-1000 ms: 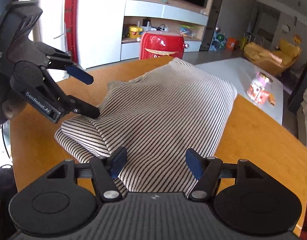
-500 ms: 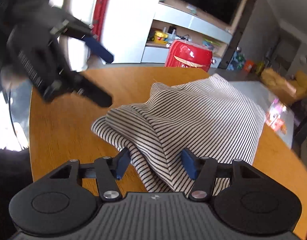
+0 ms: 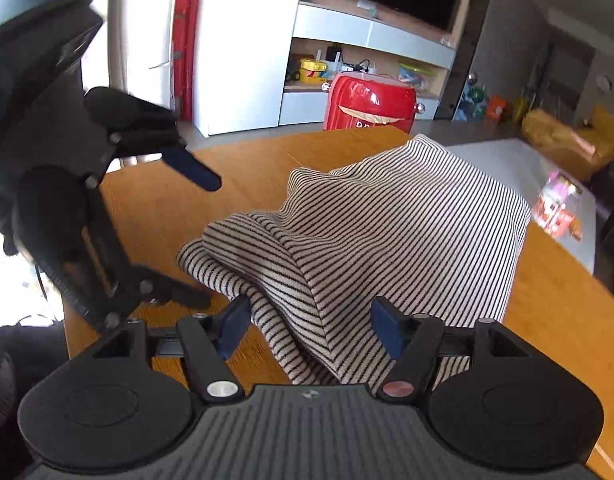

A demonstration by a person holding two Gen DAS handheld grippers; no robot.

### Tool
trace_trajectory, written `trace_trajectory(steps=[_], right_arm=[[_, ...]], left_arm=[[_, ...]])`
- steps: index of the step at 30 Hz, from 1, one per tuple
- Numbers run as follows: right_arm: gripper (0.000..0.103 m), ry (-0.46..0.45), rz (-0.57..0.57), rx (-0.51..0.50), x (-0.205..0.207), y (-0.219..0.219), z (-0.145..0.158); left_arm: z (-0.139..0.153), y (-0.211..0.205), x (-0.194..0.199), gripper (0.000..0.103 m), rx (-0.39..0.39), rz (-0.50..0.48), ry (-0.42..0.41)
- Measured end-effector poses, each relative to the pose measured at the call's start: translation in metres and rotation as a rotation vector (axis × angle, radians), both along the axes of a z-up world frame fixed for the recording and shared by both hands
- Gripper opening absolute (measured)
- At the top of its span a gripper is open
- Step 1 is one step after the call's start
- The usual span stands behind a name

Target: Fold clothes

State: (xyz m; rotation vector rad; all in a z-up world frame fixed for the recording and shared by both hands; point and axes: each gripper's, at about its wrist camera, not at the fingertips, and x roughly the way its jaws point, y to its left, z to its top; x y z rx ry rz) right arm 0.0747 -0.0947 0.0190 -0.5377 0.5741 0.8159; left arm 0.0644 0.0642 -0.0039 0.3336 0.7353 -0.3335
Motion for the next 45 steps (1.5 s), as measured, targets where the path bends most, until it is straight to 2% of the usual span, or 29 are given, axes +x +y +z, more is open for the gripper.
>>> trace_trajectory(steps=[5, 10, 11, 13, 15, 17, 19, 24, 27, 32, 35, 39, 41, 42, 44, 45], right_arm=[[0.076, -0.172, 0.026, -0.113, -0.015, 0.002, -0.011], [0.076, -0.283, 0.031, -0.165, -0.016, 0.005, -0.021], [0.075, -0.306, 0.029, -0.176, -0.015, 0.007, -0.023], [0.064, -0.342, 0.023, -0.196, -0.013, 0.01, -0.027], [0.058, -0.354, 0.02, -0.209, -0.007, 0.013, -0.031], [0.055, -0.315, 0.007, -0.198, 0.004, 0.017, -0.029], [0.046, -0.266, -0.009, -0.184, 0.016, 0.02, -0.026], [0.032, -0.196, -0.05, -0.16, 0.032, 0.015, -0.016], [0.028, -0.179, -0.037, -0.178, 0.032, 0.01, -0.007], [0.026, -0.103, 0.048, -0.214, 0.004, 0.003, 0.017], [0.026, -0.076, 0.119, -0.216, -0.022, 0.001, 0.047], [0.026, -0.052, 0.202, -0.206, -0.04, -0.001, 0.097], [0.026, -0.028, 0.238, -0.176, -0.028, 0.001, 0.124], [0.026, -0.009, 0.253, -0.161, -0.019, 0.003, 0.134], [0.026, 0.045, 0.281, -0.135, 0.01, 0.008, 0.142], [0.026, 0.085, 0.294, -0.123, 0.032, 0.013, 0.136]], left_arm=[[0.015, 0.009, 0.016, 0.1, -0.106, 0.066, 0.005], [0.023, 0.006, 0.02, 0.1, -0.112, 0.078, -0.017], [0.023, 0.006, 0.021, 0.1, -0.115, 0.076, -0.019], [0.024, 0.006, 0.02, 0.1, -0.119, 0.071, -0.021], [0.024, 0.005, 0.023, 0.1, -0.122, 0.066, -0.023], [0.025, 0.006, 0.025, 0.1, -0.132, 0.071, -0.025], [0.026, 0.008, 0.026, 0.099, -0.146, 0.077, -0.026], [0.048, 0.032, 0.012, 0.099, -0.238, 0.066, -0.062], [0.061, 0.046, 0.007, 0.099, -0.288, 0.063, -0.088], [0.073, 0.058, 0.027, 0.099, -0.31, 0.09, -0.135], [0.061, 0.048, 0.053, 0.096, -0.32, 0.035, -0.084], [0.037, 0.036, 0.074, 0.086, -0.252, -0.035, -0.017], [0.029, 0.038, 0.078, 0.085, -0.249, -0.065, 0.012], [0.027, 0.042, 0.08, 0.084, -0.277, -0.079, 0.033], [0.023, 0.047, 0.085, 0.078, -0.315, -0.089, 0.068], [0.02, 0.049, 0.088, 0.075, -0.32, -0.087, 0.085]])
